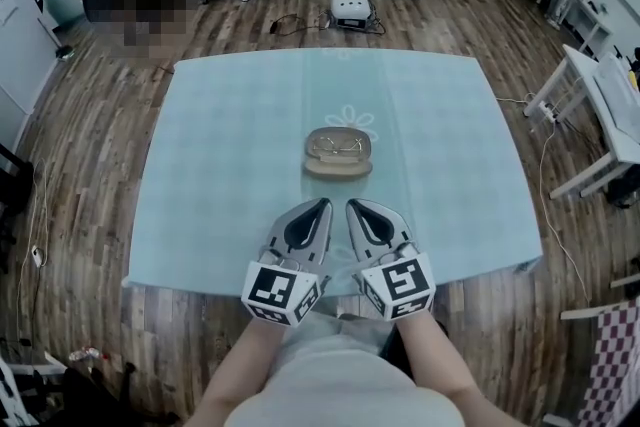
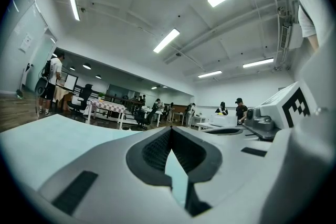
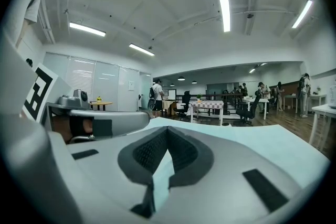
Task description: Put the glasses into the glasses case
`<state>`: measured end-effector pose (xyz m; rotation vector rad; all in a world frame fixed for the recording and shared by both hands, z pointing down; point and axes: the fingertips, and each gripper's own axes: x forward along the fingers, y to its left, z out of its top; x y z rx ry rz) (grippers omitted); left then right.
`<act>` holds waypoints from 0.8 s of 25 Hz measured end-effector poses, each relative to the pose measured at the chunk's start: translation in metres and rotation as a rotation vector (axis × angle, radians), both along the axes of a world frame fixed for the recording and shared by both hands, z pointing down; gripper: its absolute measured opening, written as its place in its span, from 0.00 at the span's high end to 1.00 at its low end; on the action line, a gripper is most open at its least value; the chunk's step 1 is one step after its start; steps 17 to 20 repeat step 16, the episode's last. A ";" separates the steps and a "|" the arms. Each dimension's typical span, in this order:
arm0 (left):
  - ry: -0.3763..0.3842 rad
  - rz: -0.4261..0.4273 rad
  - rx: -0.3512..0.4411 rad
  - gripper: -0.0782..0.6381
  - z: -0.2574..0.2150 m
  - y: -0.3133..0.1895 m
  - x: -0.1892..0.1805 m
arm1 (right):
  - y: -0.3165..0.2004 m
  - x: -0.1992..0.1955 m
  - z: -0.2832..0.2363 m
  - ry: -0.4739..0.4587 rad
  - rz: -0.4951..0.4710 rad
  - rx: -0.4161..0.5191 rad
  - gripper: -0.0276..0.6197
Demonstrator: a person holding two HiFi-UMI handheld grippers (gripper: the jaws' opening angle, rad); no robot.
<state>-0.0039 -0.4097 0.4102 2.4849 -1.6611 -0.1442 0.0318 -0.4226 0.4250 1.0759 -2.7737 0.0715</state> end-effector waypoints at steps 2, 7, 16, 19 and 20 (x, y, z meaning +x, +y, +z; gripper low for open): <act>0.007 -0.005 0.005 0.88 -0.002 0.005 0.002 | 0.003 0.002 -0.002 -0.003 0.001 0.003 0.95; -0.004 -0.008 0.016 0.88 -0.004 0.017 0.004 | 0.014 -0.001 -0.006 0.000 -0.014 0.020 0.95; -0.010 -0.027 0.001 0.88 -0.003 0.024 0.002 | 0.029 -0.007 -0.010 0.001 -0.038 0.038 0.95; -0.010 -0.027 0.001 0.88 -0.003 0.024 0.002 | 0.029 -0.007 -0.010 0.001 -0.038 0.038 0.95; -0.010 -0.027 0.001 0.88 -0.003 0.024 0.002 | 0.029 -0.007 -0.010 0.001 -0.038 0.038 0.95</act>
